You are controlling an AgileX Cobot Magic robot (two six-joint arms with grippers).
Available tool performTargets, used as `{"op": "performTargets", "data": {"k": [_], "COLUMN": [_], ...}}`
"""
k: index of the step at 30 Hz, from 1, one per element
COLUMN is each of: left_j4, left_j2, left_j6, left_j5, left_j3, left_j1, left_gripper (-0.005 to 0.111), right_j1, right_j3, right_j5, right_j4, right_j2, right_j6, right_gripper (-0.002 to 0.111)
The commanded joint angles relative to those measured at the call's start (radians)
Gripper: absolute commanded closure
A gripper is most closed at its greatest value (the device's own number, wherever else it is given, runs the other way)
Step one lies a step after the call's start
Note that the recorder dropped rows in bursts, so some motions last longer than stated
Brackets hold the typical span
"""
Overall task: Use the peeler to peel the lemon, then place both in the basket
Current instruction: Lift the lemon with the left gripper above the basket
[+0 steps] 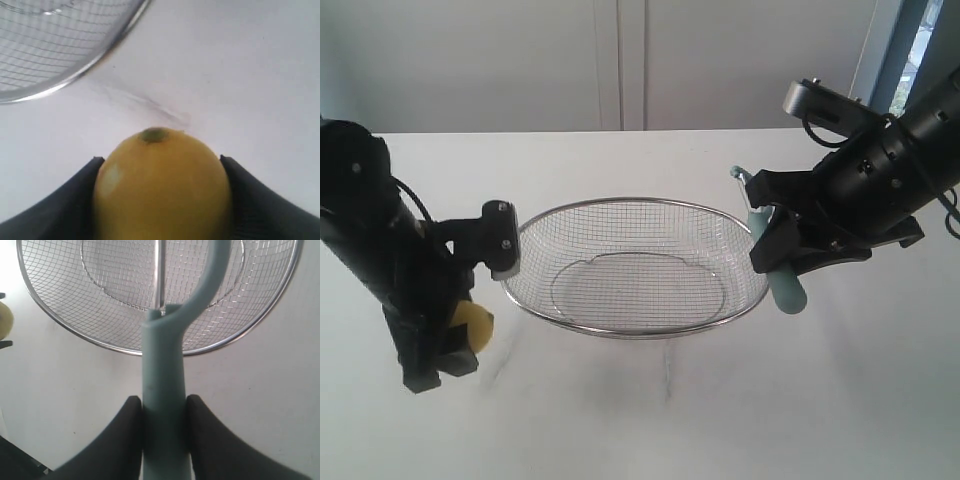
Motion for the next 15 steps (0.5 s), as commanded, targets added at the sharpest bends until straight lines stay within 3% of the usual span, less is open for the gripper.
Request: {"op": "performTargets", "data": {"k": [1, 8, 15], "left_j4": [-0.01, -0.085, -0.36], "left_j2": [-0.118, -0.22, -0.255], "left_j6": [-0.014, -0.014, -0.014], "left_j5": [-0.009, -0.082, -0.144], "left_j3": [-0.004, -0.004, -0.004], "left_j1": [-0.004, -0.004, -0.004], "left_gripper": [0.107, 0.107, 0.107], "right_j1": [0.003, 0.003, 0.003], "right_j3": [0.002, 0.002, 0.002], "right_j5": [-0.007, -0.007, -0.007], "right_j4": [0.004, 0.004, 0.004], "right_j2": [-0.01, -0.01, -0.01], "right_j6": [-0.012, -0.012, -0.012], "right_gripper": [0.108, 0.108, 0.108]}}
